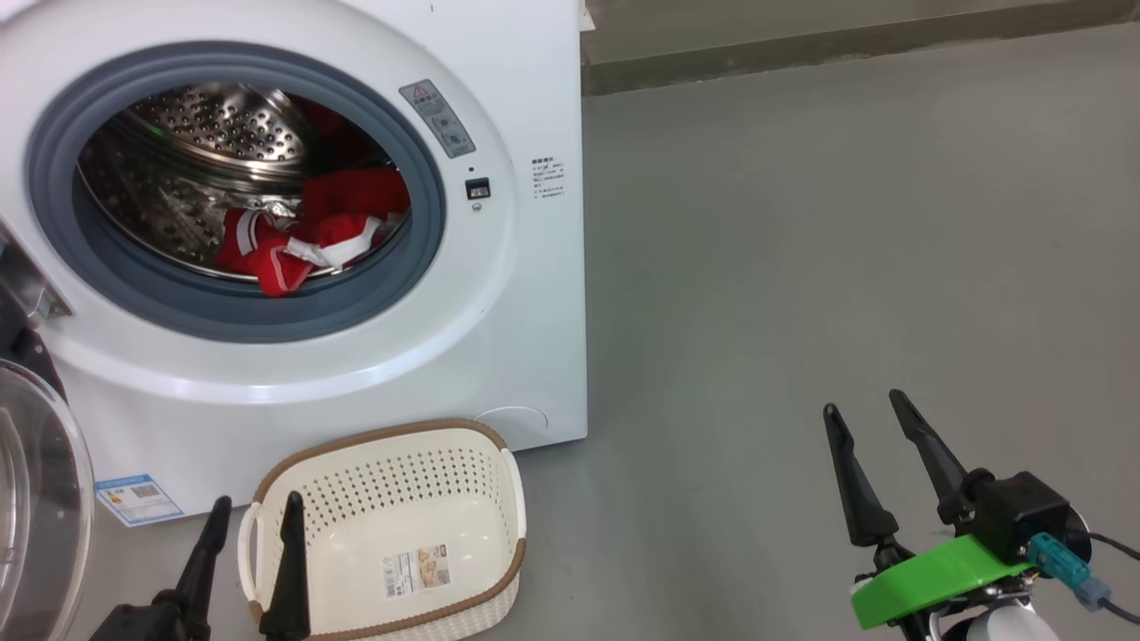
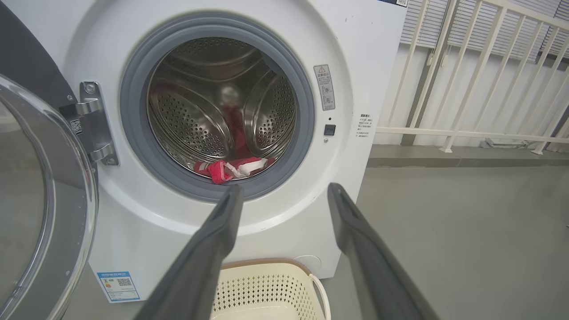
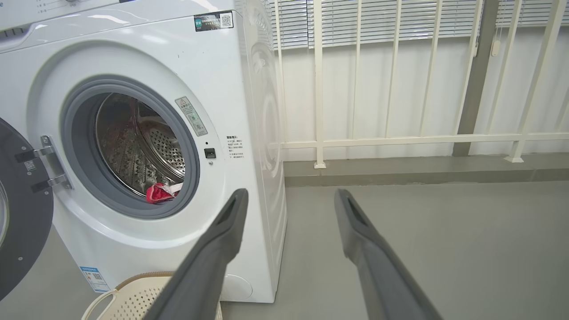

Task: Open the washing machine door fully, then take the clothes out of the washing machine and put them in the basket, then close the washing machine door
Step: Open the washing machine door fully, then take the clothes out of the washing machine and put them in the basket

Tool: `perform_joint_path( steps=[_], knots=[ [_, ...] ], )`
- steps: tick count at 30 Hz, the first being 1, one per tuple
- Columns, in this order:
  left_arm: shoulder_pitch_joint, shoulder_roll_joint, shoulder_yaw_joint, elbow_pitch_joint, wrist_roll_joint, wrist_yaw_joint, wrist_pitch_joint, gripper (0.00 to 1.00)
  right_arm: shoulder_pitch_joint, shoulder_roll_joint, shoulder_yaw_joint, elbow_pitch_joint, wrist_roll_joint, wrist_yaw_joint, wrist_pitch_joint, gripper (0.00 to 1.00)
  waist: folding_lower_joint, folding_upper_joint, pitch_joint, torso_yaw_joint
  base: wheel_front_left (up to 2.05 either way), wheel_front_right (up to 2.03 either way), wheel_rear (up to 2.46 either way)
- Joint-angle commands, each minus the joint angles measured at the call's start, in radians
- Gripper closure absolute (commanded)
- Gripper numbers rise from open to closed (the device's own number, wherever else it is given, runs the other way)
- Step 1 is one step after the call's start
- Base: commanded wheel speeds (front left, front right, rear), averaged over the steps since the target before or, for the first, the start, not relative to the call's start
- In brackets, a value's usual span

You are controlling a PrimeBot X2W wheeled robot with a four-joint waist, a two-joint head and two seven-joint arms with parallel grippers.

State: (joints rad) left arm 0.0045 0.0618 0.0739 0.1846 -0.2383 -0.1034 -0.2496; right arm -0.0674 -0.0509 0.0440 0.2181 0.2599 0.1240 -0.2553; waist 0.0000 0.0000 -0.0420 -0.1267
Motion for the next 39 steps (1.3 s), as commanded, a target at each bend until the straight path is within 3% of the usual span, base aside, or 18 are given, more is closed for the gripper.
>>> perform_joint_path(
  steps=[1,39],
  knots=[
    [-0.008,0.01,0.032,-0.022,0.013,-0.002,-0.012,0.0,-0.006,0.001,0.019,-0.029,-0.016,0.007,-0.006,0.0,0.0,0.0,-0.004,-0.002,0.0,0.0,0.0],
    [0.027,-0.009,0.031,-0.05,0.064,0.042,-0.012,0.0,0.024,0.001,0.003,-0.025,-0.026,0.007,-0.006,0.0,0.0,0.0,-0.01,0.014,0.0,0.0,0.0]
  ],
)
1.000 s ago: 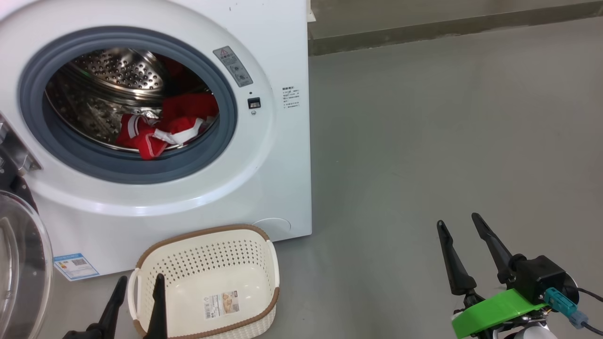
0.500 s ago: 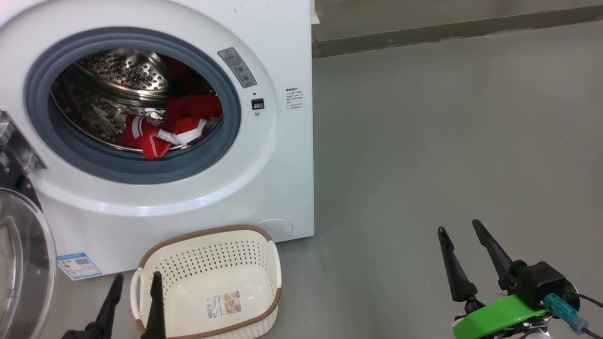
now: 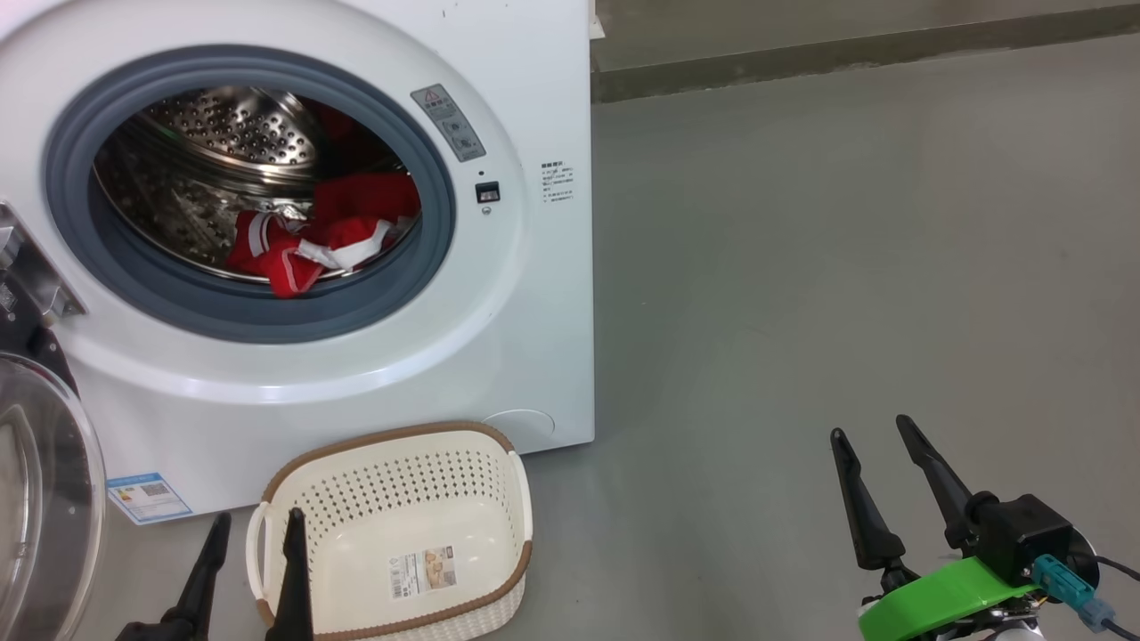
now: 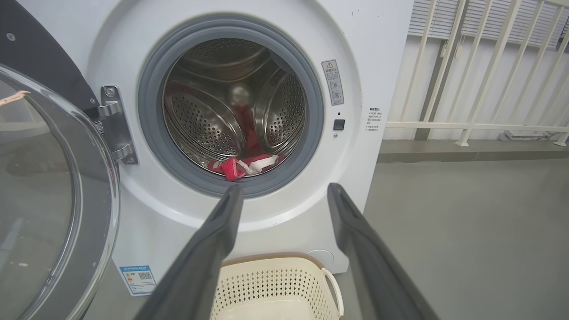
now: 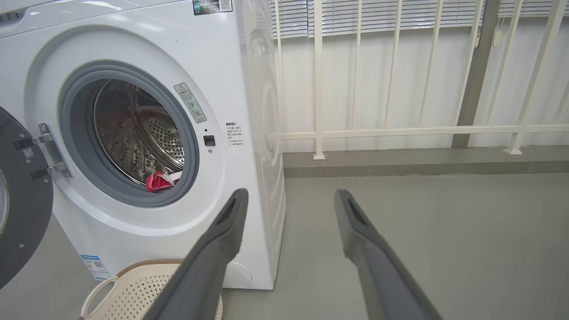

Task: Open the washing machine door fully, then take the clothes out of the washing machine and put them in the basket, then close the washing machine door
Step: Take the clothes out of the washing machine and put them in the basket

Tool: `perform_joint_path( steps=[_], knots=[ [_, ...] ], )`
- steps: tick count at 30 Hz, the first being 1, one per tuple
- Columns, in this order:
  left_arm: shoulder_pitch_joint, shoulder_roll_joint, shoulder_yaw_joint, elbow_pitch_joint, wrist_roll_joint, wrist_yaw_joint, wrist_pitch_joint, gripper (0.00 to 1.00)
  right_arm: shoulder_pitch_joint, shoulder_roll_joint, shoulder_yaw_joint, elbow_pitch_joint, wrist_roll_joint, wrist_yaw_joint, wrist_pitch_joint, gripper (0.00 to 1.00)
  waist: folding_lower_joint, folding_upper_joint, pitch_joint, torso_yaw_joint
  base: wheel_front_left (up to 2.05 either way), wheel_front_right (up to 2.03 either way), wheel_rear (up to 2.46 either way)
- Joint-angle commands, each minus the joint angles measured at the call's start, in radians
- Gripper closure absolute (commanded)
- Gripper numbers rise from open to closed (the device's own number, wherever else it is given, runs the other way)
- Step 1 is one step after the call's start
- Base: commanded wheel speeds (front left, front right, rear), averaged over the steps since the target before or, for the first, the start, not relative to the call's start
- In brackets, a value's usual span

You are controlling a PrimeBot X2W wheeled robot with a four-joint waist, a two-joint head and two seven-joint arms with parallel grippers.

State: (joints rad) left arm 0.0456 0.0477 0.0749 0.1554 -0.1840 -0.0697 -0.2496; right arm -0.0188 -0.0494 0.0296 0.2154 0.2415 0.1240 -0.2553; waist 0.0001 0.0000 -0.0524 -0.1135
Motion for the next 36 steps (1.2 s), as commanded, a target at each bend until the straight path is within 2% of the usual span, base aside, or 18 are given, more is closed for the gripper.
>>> perform_joint_path(
  steps=[1,11,27,36],
  knots=[
    [-0.015,0.005,0.03,-0.019,0.011,0.01,-0.012,0.0,-0.025,-0.001,0.017,-0.022,-0.007,0.007,-0.006,0.0,-0.0001,0.0,0.0,0.001,0.0,0.0,0.0],
    [-0.021,0.005,0.034,-0.012,0.024,0.033,-0.012,0.0,-0.029,-0.001,0.021,-0.016,-0.005,0.007,-0.006,0.0,-0.0001,0.0,0.001,0.001,0.55,-0.56,0.01],
    [-0.022,0.004,0.039,-0.047,-0.003,0.018,-0.012,0.0,-0.034,-0.001,0.019,-0.018,0.005,0.007,-0.006,0.0,-0.0001,0.0,0.006,0.0,1.59,-1.59,0.0],
    [-0.022,0.003,0.04,-0.049,-0.015,0.031,-0.012,0.0,-0.034,-0.001,0.019,-0.016,0.005,0.007,-0.006,0.0,-0.0001,0.0,0.008,0.002,0.29,-0.29,0.0]
  ],
)
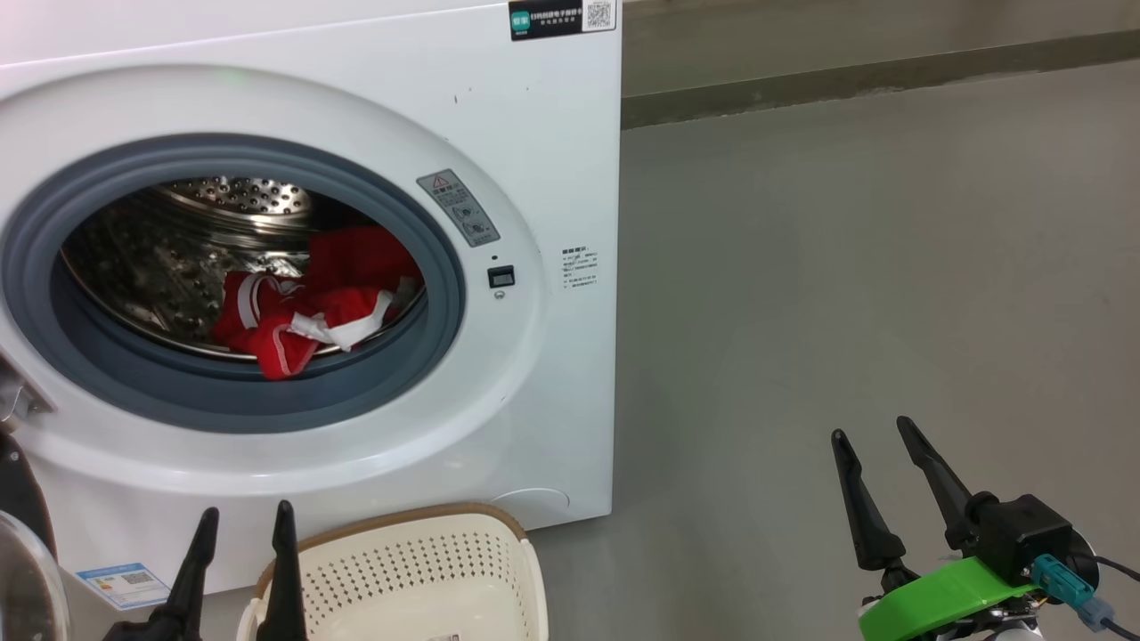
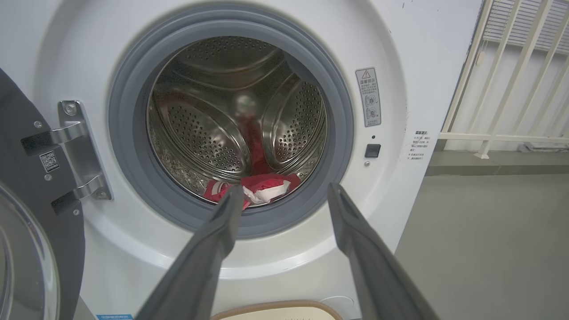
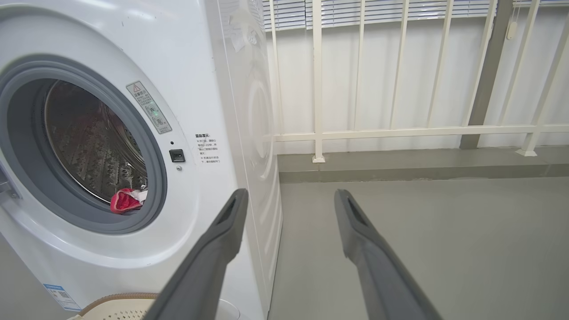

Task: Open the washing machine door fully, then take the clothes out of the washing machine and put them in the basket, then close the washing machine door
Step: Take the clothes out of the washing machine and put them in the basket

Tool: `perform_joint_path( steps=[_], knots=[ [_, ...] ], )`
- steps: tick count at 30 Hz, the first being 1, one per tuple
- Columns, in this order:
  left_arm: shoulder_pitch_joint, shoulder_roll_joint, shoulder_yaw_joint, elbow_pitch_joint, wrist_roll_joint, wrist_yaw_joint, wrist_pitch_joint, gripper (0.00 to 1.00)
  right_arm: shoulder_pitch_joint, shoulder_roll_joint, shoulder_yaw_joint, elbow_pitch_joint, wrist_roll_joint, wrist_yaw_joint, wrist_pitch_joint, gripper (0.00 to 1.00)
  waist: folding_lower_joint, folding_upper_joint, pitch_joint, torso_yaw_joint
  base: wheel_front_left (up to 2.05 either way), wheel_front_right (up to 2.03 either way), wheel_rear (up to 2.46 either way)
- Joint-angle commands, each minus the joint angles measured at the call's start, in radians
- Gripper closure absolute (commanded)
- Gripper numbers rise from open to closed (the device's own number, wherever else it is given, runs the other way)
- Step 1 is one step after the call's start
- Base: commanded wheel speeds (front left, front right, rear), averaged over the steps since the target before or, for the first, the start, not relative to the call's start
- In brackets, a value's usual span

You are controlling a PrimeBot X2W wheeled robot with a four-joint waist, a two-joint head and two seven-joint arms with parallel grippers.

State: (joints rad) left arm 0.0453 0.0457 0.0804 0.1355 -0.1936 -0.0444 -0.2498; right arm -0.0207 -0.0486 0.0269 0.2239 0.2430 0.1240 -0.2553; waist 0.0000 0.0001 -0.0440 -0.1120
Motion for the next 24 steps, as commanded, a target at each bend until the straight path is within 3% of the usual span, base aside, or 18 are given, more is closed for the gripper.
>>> perform_joint_path(
  steps=[1,24],
  knots=[
    [-0.021,0.005,0.035,-0.029,-0.011,0.005,-0.012,0.0,-0.032,-0.002,0.022,-0.024,0.003,0.007,-0.006,0.0,0.0,-0.0001,0.0,0.001,0.0,0.0,0.0],
    [-0.007,0.005,0.032,-0.046,-0.015,0.023,-0.012,0.0,-0.033,-0.002,0.033,-0.021,-0.002,0.007,-0.006,0.0,0.0,-0.0001,-0.007,0.006,0.0,0.0,0.0]
  ],
)
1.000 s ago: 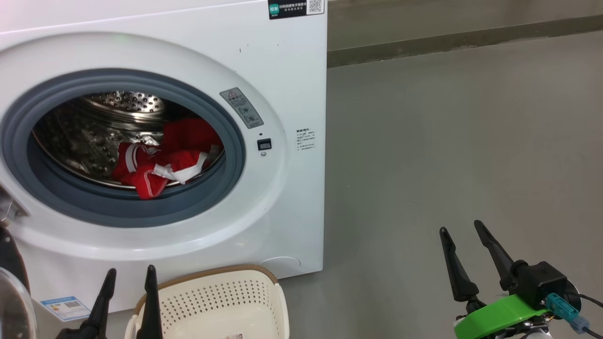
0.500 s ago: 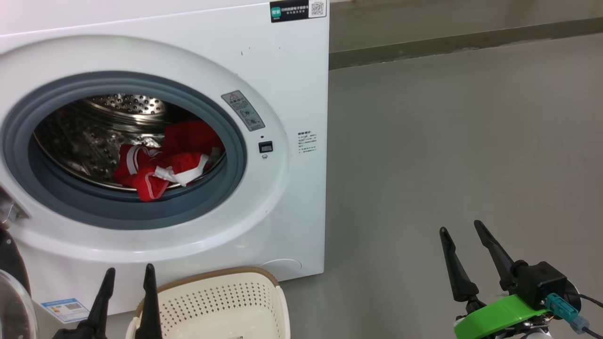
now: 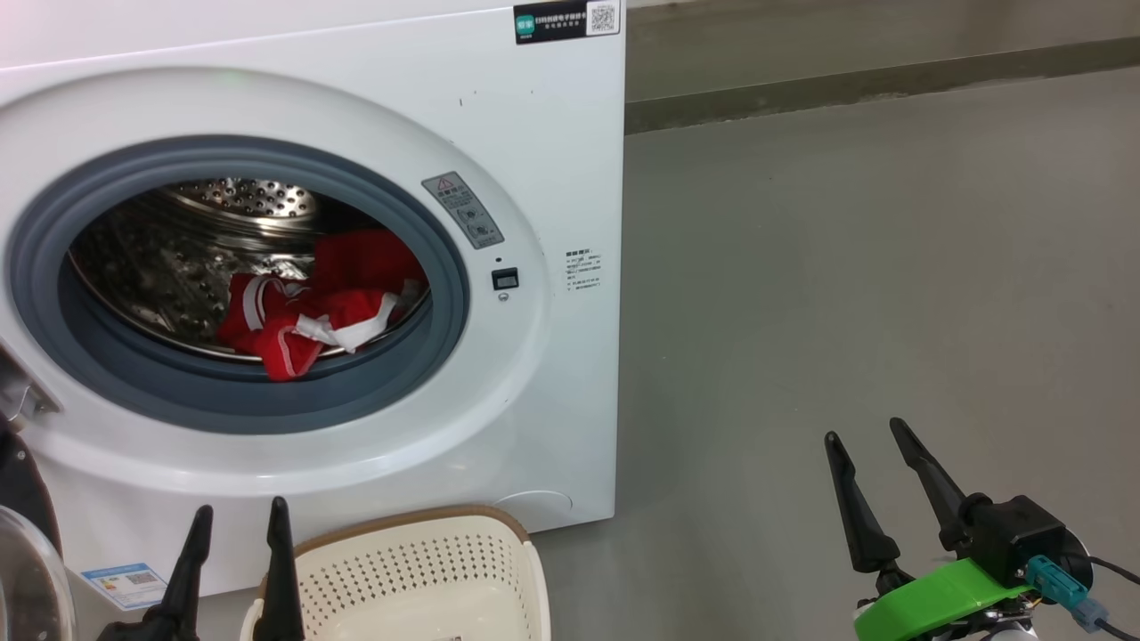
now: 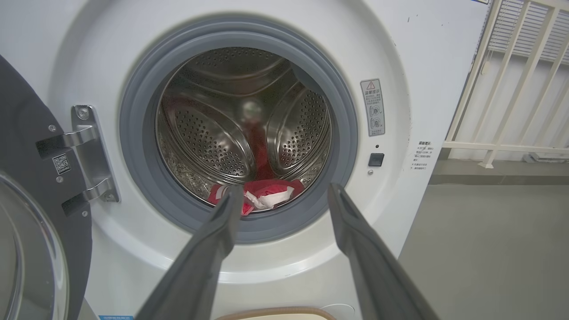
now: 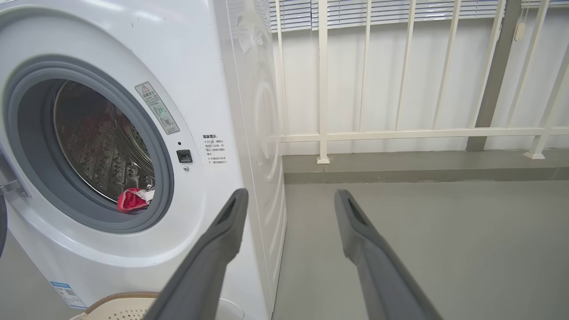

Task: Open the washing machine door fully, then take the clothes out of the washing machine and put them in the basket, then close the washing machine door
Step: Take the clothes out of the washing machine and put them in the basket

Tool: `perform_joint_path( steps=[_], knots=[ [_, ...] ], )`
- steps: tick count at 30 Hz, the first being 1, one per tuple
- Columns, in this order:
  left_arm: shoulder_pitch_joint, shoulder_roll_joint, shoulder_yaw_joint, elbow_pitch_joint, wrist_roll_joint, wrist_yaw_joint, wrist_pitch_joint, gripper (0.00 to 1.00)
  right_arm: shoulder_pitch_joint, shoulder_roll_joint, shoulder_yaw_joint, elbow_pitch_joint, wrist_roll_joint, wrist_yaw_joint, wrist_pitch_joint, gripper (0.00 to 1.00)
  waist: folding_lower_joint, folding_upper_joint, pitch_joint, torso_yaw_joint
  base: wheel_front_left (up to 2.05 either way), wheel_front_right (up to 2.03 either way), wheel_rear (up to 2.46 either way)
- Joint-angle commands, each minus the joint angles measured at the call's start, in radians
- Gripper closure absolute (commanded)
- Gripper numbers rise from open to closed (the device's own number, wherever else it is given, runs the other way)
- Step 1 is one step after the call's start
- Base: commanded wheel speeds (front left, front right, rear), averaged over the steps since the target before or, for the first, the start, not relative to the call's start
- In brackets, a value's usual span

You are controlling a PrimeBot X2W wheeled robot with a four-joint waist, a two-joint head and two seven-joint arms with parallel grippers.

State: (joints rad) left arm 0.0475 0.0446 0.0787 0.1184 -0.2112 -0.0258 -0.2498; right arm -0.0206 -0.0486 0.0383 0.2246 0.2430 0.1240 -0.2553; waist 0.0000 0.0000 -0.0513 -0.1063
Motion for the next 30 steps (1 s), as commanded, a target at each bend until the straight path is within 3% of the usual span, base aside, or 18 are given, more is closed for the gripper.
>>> perform_joint_path(
  steps=[1,16,30],
  knots=[
    [-0.008,0.006,0.033,-0.03,0.003,0.005,-0.012,0.0,-0.034,-0.002,0.021,-0.022,-0.003,0.007,-0.006,0.0,0.0,0.0,0.001,0.001,0.0,0.0,0.0],
    [-0.035,0.009,0.029,-0.001,0.002,0.023,-0.01,0.0,-0.035,-0.002,0.024,-0.03,0.002,0.007,-0.006,0.0,0.0,0.0,0.033,0.019,0.0,0.0,0.0],
    [-0.261,0.031,0.0,0.068,0.02,0.055,0.04,0.0,-0.101,-0.002,0.008,-0.054,0.002,0.007,-0.006,0.0,0.0,0.0,0.173,0.043,0.0,0.0,0.0]
  ],
)
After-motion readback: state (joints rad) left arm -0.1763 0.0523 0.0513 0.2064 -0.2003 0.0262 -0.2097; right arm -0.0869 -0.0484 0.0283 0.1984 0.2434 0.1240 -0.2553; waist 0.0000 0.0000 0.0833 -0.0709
